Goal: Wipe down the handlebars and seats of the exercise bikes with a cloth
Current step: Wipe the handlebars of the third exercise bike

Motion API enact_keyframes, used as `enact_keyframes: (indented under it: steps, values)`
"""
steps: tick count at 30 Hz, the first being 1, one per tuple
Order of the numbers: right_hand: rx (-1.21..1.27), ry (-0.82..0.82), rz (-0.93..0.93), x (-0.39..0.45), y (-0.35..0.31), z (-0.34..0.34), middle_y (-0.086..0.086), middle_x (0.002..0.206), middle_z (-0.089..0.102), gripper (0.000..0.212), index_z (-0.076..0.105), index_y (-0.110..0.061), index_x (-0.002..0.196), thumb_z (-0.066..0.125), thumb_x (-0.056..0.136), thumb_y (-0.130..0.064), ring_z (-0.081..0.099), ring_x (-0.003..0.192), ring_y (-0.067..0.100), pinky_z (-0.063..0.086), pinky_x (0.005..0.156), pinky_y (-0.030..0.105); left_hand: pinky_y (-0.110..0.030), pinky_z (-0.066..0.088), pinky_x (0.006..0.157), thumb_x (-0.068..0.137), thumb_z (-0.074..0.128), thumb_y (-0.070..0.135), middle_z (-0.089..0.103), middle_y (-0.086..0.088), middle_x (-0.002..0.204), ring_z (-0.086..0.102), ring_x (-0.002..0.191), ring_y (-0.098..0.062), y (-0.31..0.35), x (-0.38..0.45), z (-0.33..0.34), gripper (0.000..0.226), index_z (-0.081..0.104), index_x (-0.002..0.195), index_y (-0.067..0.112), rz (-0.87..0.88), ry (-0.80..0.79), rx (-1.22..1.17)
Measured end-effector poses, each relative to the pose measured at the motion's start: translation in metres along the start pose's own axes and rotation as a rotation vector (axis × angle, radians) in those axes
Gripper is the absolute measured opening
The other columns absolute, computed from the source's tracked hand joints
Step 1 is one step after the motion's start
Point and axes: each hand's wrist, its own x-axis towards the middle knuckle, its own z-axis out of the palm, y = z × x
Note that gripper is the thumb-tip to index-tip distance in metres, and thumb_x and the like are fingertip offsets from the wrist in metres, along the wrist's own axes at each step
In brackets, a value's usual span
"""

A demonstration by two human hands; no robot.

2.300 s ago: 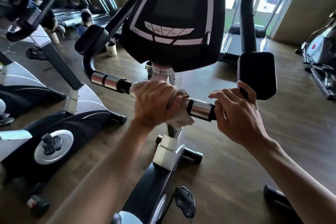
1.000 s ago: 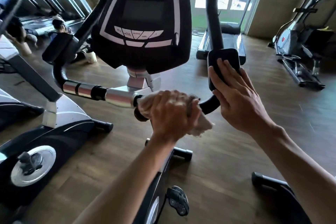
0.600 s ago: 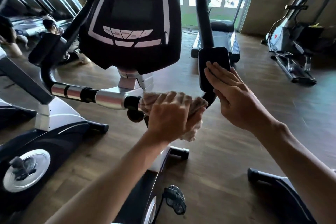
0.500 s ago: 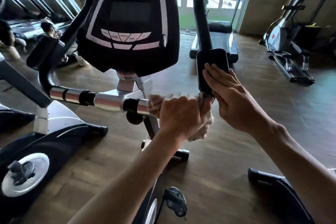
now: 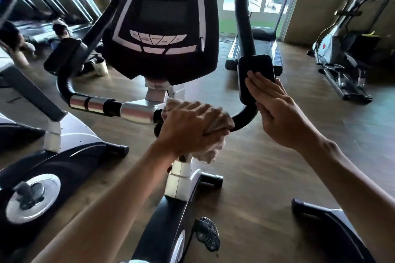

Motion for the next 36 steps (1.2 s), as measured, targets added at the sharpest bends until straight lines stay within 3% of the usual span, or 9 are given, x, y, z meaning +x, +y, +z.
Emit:
enact_keyframes:
  steps: [2, 5, 9, 11, 14, 19, 26, 31, 36]
  values:
    - [0.003, 0.034, 0.013, -0.001, -0.002, 0.003, 0.001, 0.162, 0.034, 0.055, 0.043, -0.006, 0.153, 0.045, 0.098, -0.003, 0.026, 0.154, 0.015, 0.01, 0.128, 0.033, -0.032, 0.036, 0.081, 0.091, 0.038, 0.076, 0.074, 0.007, 0.088, 0.069, 0.085, -0.018, 0.006, 0.009, -0.002, 0.061, 0.074, 0.094, 0.027, -0.147, -0.029, 0.099]
    - [0.008, 0.088, 0.025, -0.002, -0.006, 0.009, 0.004, 0.161, 0.037, 0.055, 0.045, -0.004, 0.152, 0.044, 0.097, -0.001, 0.029, 0.153, 0.018, 0.016, 0.127, 0.046, -0.033, 0.046, 0.075, 0.092, 0.037, 0.076, 0.071, 0.002, 0.082, 0.068, 0.079, -0.022, 0.031, 0.012, 0.004, 0.066, 0.071, 0.084, 0.021, -0.288, 0.021, 0.099]
    - [-0.019, 0.115, 0.023, -0.004, -0.009, 0.012, 0.008, 0.16, 0.039, 0.055, 0.044, -0.003, 0.151, 0.043, 0.096, -0.001, 0.031, 0.152, 0.023, 0.022, 0.124, 0.055, -0.043, 0.049, 0.091, 0.094, 0.056, 0.064, 0.07, -0.008, 0.103, 0.065, 0.098, -0.028, 0.036, -0.004, 0.022, 0.056, 0.071, 0.106, 0.011, -0.063, 0.199, 0.103]
    - [-0.032, 0.11, 0.021, -0.005, -0.009, 0.011, 0.006, 0.161, 0.038, 0.055, 0.044, -0.004, 0.152, 0.042, 0.097, -0.003, 0.03, 0.153, 0.021, 0.02, 0.125, 0.053, -0.041, 0.052, 0.084, 0.092, 0.059, 0.065, 0.071, -0.006, 0.098, 0.068, 0.091, -0.026, 0.008, -0.009, 0.022, 0.055, 0.071, 0.101, 0.012, 0.013, 0.229, 0.121]
    - [-0.028, 0.116, 0.054, -0.004, -0.013, 0.015, 0.006, 0.162, 0.038, 0.058, 0.043, -0.005, 0.153, 0.042, 0.095, -0.001, 0.028, 0.153, 0.02, 0.016, 0.127, 0.049, -0.037, 0.051, 0.073, 0.091, 0.055, 0.069, 0.069, -0.002, 0.081, 0.069, 0.077, -0.024, -0.024, -0.018, 0.014, 0.056, 0.069, 0.084, 0.016, -0.051, 0.288, 0.151]
    - [0.014, 0.175, 0.138, -0.004, -0.024, 0.023, 0.007, 0.16, 0.039, 0.062, 0.046, -0.003, 0.15, 0.042, 0.088, 0.003, 0.029, 0.153, 0.02, 0.01, 0.128, 0.045, -0.037, 0.049, 0.082, 0.094, 0.034, 0.079, 0.072, -0.003, 0.08, 0.069, 0.078, -0.025, 0.011, -0.01, 0.014, 0.075, 0.071, 0.08, 0.015, -0.289, 0.313, 0.129]
    - [0.04, 0.112, 0.118, -0.007, -0.018, 0.015, 0.005, 0.161, 0.039, 0.065, 0.045, -0.005, 0.152, 0.048, 0.089, 0.011, 0.027, 0.154, 0.017, 0.013, 0.128, 0.045, -0.04, 0.053, 0.075, 0.089, 0.057, 0.077, 0.072, -0.002, 0.088, 0.069, 0.079, -0.023, -0.015, -0.01, 0.021, 0.062, 0.072, 0.091, 0.016, 0.071, 0.268, 0.235]
    - [0.085, 0.099, 0.168, -0.02, -0.032, 0.011, 0.002, 0.162, 0.038, 0.065, 0.046, -0.007, 0.152, 0.053, 0.088, 0.004, 0.025, 0.154, 0.012, 0.007, 0.129, 0.033, -0.036, 0.048, 0.08, 0.098, 0.045, 0.069, 0.074, -0.002, 0.089, 0.071, 0.081, -0.023, -0.047, -0.025, 0.002, 0.059, 0.073, 0.091, 0.017, -0.045, 0.208, 0.157]
    - [0.279, 0.166, 0.123, -0.04, -0.074, 0.012, -0.003, 0.125, 0.069, 0.035, 0.069, -0.012, 0.123, 0.056, 0.09, -0.009, 0.06, 0.122, 0.015, 0.044, 0.106, 0.034, -0.036, 0.044, 0.079, 0.095, 0.063, 0.048, 0.071, -0.006, 0.082, 0.067, 0.078, -0.026, -0.027, -0.019, -0.016, 0.04, 0.071, 0.086, 0.01, -0.15, 0.355, 0.106]
